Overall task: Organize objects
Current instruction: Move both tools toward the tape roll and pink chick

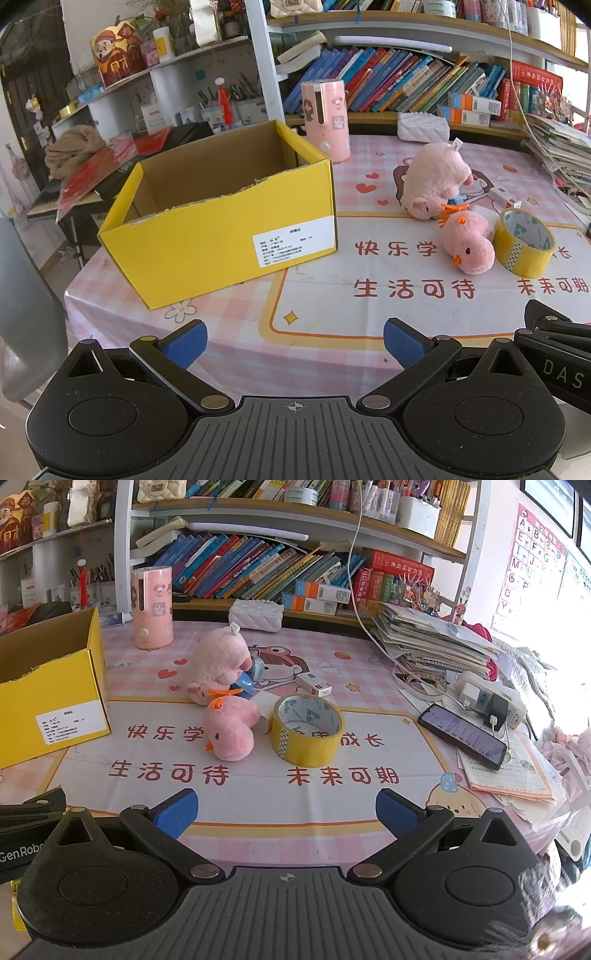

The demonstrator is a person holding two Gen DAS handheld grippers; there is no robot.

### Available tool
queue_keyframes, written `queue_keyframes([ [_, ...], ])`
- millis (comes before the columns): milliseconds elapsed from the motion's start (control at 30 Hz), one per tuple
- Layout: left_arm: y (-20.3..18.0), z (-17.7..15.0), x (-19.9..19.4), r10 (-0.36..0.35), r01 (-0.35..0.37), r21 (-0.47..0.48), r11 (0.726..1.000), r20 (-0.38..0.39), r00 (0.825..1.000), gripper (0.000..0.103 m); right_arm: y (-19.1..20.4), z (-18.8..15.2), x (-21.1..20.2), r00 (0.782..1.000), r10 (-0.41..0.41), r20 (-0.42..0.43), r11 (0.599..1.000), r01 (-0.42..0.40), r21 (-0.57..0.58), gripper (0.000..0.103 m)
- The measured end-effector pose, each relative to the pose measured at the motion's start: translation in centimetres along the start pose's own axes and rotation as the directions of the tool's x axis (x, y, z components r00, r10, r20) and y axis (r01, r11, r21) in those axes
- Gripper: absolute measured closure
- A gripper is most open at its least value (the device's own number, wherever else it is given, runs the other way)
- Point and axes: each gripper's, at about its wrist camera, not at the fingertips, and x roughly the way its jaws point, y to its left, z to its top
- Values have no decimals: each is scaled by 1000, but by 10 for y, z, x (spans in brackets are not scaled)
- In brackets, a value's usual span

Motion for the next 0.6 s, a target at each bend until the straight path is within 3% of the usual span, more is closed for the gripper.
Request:
queue_keyframes([
  [600, 0, 0, 0, 1, -1, -1, 1000, -1, 1000, 1, 2, 1, 1, 1000, -1, 0, 1000, 1, -1, 0],
])
